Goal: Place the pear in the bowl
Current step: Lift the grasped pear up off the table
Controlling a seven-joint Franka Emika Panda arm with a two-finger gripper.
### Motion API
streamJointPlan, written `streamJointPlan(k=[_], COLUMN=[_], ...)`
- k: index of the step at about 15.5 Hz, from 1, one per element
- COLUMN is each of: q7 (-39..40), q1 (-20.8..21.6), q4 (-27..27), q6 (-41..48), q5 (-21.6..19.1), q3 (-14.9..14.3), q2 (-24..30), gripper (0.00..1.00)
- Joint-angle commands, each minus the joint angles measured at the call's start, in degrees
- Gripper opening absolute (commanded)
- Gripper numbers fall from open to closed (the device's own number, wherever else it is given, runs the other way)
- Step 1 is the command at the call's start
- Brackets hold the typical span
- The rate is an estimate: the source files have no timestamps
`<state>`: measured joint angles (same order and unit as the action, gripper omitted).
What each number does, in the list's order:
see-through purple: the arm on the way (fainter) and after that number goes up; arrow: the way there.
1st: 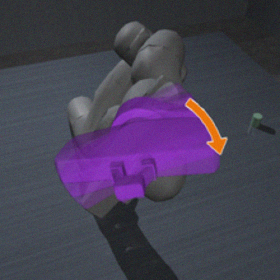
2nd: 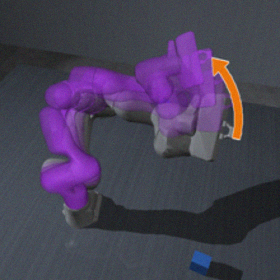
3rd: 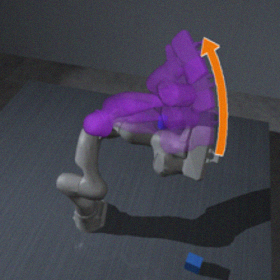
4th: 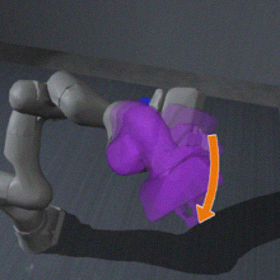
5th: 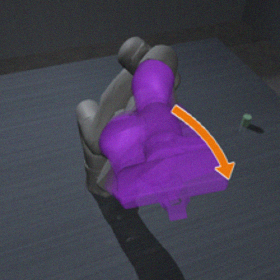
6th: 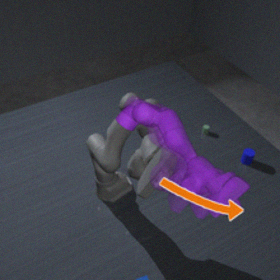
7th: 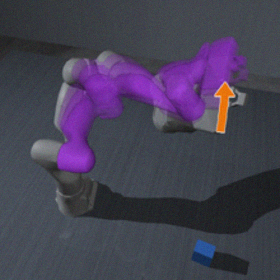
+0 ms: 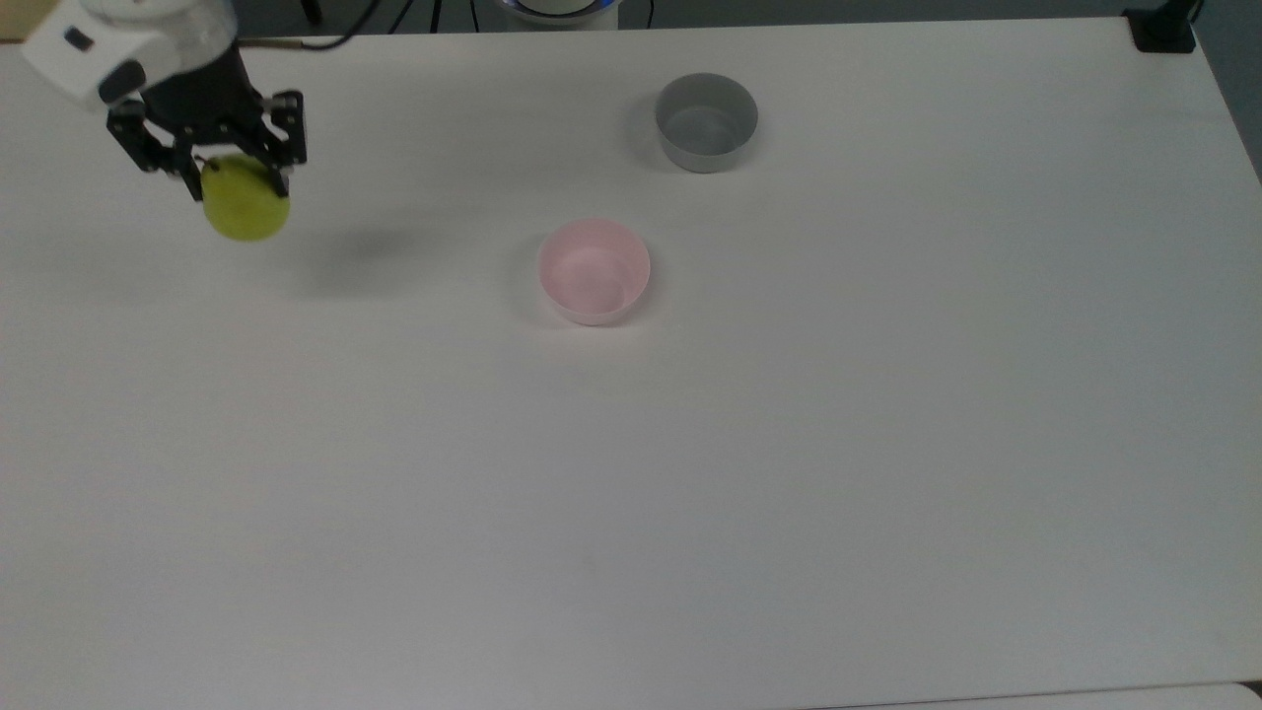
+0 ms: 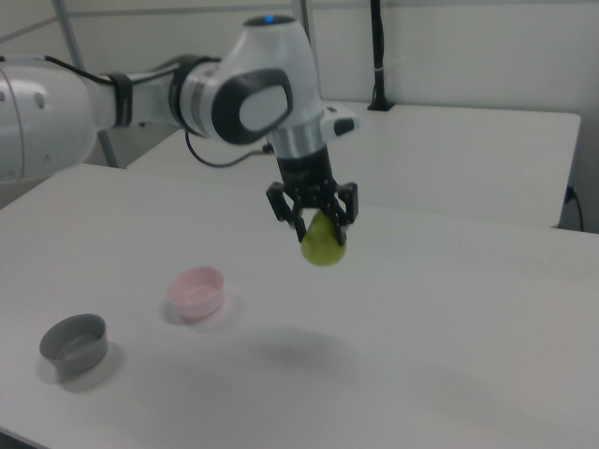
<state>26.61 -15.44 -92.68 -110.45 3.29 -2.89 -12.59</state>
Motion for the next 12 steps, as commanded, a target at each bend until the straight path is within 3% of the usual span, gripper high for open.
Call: streamJointPlan(k=[1, 5, 7, 12], q7=[-4.9, -6.9, -8.1, -15.2], q1=[0.2, 0.7, 1.4, 10.6], q4=[4.0, 4.0, 4.1, 2.6], q6=[8.5, 13.1, 15.9, 17.0], q5=[-1.4, -2.5, -5.8, -5.9], q3=[0.9, 2.3, 2.4, 1.7], q2=[3.2, 6.5, 8.5, 11.3], gripper=[0.05, 0.05, 0.05, 0.06])
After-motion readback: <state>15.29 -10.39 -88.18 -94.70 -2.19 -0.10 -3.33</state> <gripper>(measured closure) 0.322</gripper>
